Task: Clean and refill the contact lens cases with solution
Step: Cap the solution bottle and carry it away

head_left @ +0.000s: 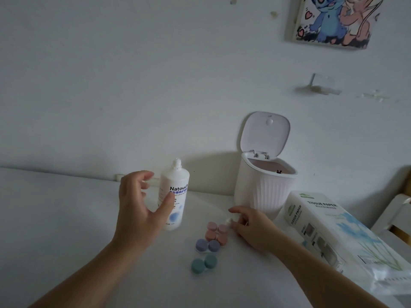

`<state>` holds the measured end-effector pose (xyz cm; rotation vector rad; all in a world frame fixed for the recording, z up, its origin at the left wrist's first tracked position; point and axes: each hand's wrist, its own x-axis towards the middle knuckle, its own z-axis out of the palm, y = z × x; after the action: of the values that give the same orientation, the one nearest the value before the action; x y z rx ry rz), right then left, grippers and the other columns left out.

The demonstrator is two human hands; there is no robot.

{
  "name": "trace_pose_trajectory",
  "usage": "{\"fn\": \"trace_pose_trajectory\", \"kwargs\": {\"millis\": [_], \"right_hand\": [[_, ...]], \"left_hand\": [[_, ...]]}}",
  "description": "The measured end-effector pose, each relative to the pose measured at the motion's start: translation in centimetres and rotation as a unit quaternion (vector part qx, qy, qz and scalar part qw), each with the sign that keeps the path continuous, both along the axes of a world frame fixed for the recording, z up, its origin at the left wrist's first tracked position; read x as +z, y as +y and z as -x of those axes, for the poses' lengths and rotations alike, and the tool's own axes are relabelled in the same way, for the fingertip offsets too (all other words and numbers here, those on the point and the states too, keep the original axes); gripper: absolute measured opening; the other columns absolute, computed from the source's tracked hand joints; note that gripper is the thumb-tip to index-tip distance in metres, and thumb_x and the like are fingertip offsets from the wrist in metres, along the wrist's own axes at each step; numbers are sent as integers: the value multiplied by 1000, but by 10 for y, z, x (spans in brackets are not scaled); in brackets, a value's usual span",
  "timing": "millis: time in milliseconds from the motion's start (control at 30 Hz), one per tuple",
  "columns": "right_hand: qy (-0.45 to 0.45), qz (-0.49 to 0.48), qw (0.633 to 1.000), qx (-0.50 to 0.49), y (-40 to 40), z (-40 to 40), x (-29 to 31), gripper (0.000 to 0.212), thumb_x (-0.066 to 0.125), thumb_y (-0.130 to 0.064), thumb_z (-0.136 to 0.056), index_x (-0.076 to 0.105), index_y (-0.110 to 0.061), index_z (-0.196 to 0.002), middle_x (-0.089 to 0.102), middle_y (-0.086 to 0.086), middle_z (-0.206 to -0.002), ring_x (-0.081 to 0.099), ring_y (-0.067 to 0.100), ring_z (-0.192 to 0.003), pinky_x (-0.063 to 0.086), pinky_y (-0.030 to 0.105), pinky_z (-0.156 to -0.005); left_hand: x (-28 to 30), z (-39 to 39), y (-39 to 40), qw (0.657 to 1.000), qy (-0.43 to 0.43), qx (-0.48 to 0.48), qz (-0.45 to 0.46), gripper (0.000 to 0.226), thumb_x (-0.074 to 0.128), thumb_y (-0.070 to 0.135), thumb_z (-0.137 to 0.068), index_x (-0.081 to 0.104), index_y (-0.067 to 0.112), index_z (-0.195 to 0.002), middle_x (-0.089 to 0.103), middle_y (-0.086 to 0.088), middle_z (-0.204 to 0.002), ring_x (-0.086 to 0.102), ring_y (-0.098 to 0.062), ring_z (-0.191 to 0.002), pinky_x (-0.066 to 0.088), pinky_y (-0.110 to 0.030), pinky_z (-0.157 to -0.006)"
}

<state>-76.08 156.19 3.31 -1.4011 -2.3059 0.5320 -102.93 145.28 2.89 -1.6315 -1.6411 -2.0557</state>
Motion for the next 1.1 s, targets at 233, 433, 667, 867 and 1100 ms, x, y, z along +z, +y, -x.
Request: {"fn": "trace_pose_trajectory", "kwargs": {"millis": [233,433,667,867,1100], "right_hand": [[-90,-3,995,46,7,9,9,32,56,-23,-93,66,-29,-123,58,-17,-67,52,-18,-51,37,3,-52],[-94,-23,995,25,10,6,5,24,61,-31,-91,70,-28,-113,59,-16,-67,53,-6,-60,34,9,-55],[133,-146,978,-66,1,-2,-2,11,73,-39,-85,68,-31,-79,61,-3,-63,50,3,-53,46,25,-55],[361,-16,932,-13,-14,5,-1,7,78,-24,-85,74,-30,-85,72,3,-67,66,11,-57,54,22,-58],[501,73,861,46,-31,0,10,18,77,-8,-80,74,-8,-98,75,16,-81,72,24,-68,60,29,-69]], "left_hand": [[-5,-3,11,963,-150,-145,170,109,77,58,-49,31,37,-145,50,18,-135,51,-9,-128,48,-38,-102],[-8,-4,16,947,-153,-171,225,79,80,54,-45,40,64,-112,66,21,-111,68,4,-93,53,-28,-81],[-16,0,21,954,-106,-164,229,57,75,58,-57,56,43,-109,72,25,-101,70,2,-90,52,-27,-78],[-10,-4,14,964,-30,-164,208,58,81,50,-60,54,55,-112,71,27,-105,70,4,-91,52,-16,-70],[-6,-11,5,959,83,-178,203,66,85,46,-60,58,48,-119,69,18,-114,68,-2,-104,55,-22,-82]]}}
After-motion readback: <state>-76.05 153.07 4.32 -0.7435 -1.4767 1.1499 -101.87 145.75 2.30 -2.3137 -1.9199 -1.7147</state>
